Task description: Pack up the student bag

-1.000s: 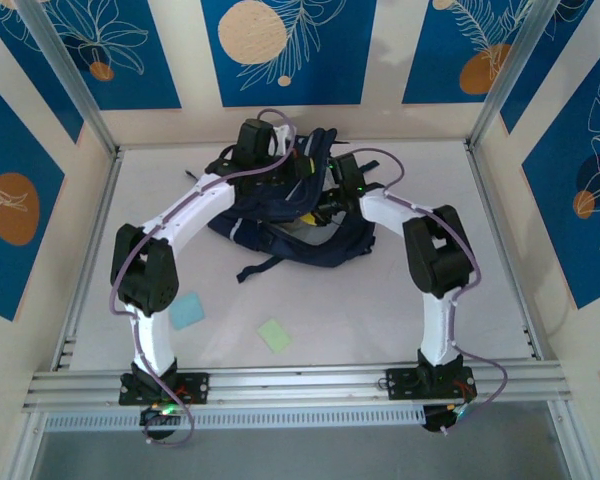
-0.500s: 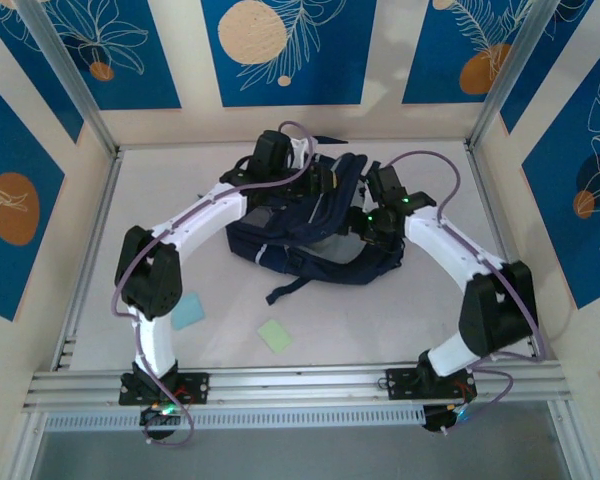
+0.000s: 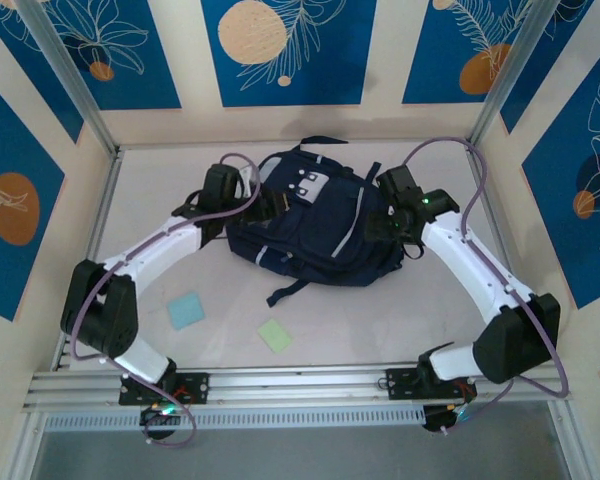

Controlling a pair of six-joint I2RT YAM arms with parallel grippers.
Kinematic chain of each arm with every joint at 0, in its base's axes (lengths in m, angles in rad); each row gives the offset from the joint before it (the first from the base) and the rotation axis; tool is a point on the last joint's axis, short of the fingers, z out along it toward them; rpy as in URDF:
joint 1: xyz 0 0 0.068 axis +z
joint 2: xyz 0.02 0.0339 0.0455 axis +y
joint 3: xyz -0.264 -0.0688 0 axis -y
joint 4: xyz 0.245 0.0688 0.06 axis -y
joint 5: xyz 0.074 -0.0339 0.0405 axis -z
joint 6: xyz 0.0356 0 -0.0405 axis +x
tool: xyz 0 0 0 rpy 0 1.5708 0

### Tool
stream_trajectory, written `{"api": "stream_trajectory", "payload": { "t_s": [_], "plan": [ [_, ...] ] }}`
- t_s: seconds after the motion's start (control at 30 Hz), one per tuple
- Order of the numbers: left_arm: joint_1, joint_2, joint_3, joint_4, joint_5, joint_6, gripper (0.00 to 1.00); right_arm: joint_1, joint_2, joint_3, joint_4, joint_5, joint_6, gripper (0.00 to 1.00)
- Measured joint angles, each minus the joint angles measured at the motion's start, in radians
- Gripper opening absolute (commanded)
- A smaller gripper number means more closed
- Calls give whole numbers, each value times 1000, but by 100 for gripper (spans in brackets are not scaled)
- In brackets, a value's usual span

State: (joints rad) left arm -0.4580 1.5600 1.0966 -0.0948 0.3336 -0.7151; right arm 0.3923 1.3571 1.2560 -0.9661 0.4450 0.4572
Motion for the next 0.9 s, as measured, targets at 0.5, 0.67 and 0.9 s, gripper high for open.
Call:
{"api": "stream_trajectory", "payload": {
  "t_s": [0.5, 0.67, 0.9],
  "plan": [
    [0, 32, -267, 232, -148, -303, 62, 416, 54, -191, 467, -185, 359, 66],
    [0, 76, -266, 304, -173, -356, 54, 446, 118, -193, 526, -153, 381, 62],
    [10, 158, -250, 425, -185, -413, 0, 429, 222, -238, 639, -154, 370, 63]
  ]
}}
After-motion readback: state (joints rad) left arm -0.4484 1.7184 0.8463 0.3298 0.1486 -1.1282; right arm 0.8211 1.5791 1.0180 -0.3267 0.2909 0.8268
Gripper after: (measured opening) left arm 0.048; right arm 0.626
